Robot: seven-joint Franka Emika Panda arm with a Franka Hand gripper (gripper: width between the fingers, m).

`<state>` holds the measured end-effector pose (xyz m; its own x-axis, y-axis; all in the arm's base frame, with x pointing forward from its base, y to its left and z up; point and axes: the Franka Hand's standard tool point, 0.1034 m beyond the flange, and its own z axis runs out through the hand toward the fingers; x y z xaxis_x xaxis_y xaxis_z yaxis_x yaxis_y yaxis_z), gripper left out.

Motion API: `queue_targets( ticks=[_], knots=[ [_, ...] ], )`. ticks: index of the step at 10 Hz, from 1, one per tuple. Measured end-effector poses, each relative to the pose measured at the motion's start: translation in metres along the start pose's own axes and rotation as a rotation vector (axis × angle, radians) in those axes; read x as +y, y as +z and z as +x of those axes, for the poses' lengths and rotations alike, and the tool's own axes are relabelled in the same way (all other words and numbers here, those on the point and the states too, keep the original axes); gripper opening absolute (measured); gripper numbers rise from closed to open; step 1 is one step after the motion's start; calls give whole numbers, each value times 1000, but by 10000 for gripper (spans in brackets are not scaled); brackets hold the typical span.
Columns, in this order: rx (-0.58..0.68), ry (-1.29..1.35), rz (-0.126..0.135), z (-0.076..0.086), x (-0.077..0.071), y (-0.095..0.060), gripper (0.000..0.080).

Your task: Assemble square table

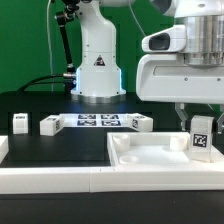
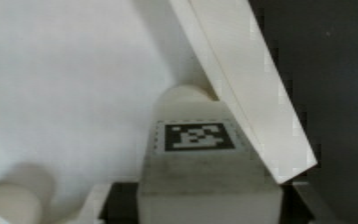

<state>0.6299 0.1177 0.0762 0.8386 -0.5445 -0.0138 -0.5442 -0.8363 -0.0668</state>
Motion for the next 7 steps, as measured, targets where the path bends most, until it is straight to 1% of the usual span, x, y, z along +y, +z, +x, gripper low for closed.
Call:
queue_targets(
  ticks=[1, 4, 7],
  knots=[
    [0, 118, 4, 0, 1, 0, 290],
    [-2, 352, 4, 0, 1, 0, 290],
    [-11, 419, 4, 1, 1, 0, 290]
  ],
)
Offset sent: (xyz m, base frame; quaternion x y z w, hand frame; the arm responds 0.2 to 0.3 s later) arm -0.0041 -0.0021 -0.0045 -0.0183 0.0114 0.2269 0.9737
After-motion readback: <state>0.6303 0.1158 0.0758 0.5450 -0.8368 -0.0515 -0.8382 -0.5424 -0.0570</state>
